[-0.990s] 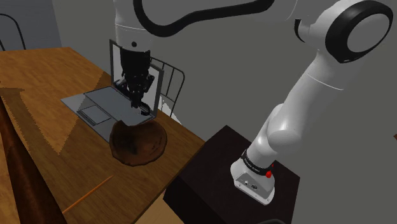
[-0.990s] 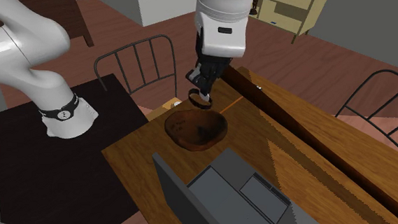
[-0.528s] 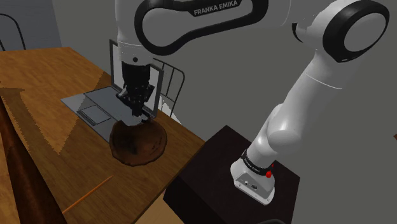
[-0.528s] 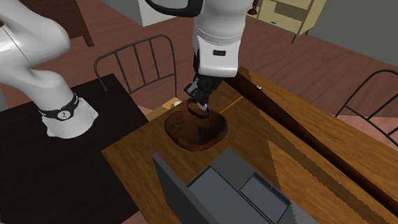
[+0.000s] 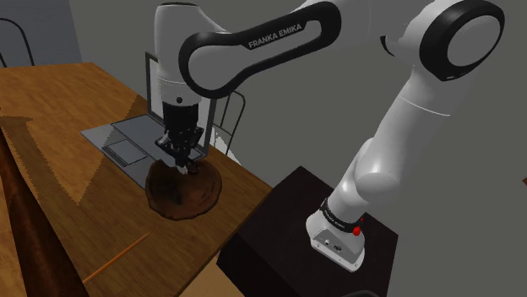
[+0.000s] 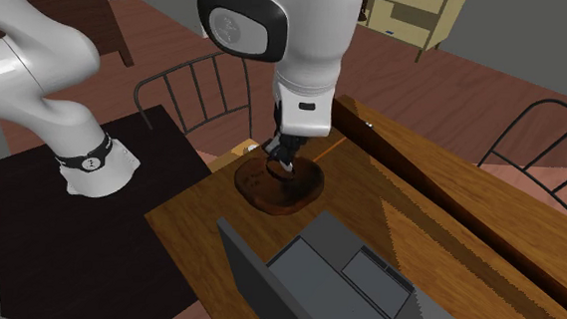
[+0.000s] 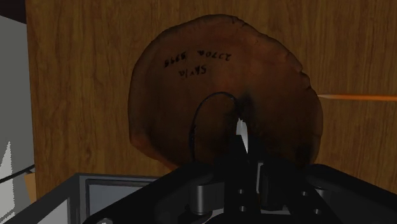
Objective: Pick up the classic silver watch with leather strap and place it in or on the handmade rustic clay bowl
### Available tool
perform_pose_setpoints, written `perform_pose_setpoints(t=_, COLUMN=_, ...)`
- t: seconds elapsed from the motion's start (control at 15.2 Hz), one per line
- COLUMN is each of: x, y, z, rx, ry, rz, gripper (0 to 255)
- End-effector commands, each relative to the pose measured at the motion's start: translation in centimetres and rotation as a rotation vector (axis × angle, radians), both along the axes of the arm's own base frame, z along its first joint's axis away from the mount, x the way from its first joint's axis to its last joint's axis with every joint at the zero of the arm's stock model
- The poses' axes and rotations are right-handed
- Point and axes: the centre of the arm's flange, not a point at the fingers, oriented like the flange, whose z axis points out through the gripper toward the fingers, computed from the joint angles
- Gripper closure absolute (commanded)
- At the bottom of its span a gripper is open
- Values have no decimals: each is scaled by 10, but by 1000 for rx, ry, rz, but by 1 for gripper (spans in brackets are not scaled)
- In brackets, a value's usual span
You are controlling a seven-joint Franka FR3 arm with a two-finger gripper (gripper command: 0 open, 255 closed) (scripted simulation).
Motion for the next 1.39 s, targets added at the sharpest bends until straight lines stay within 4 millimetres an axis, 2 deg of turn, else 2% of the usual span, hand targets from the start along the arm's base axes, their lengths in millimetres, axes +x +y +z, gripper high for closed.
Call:
perform_pose_setpoints(t=0.0, x=0, y=1, z=-10, rx=0, ry=0, rz=0, gripper=255)
perform_pose_setpoints(t=0.59, x=0, y=1, z=-14, rx=0, ry=0, rz=0, gripper=255)
perform_pose_setpoints(t=0.66, x=0, y=1, z=-14, rx=0, ry=0, rz=0, gripper=0)
perform_pose_setpoints(t=0.99, x=0, y=1, z=-14, rx=0, ry=0, rz=0, gripper=0)
perform_pose_setpoints(t=1.25, x=8, y=-1, z=35, rx=0, ry=0, rz=0, gripper=0)
perform_pose_setpoints(t=1.32, x=8, y=-1, z=35, rx=0, ry=0, rz=0, gripper=0)
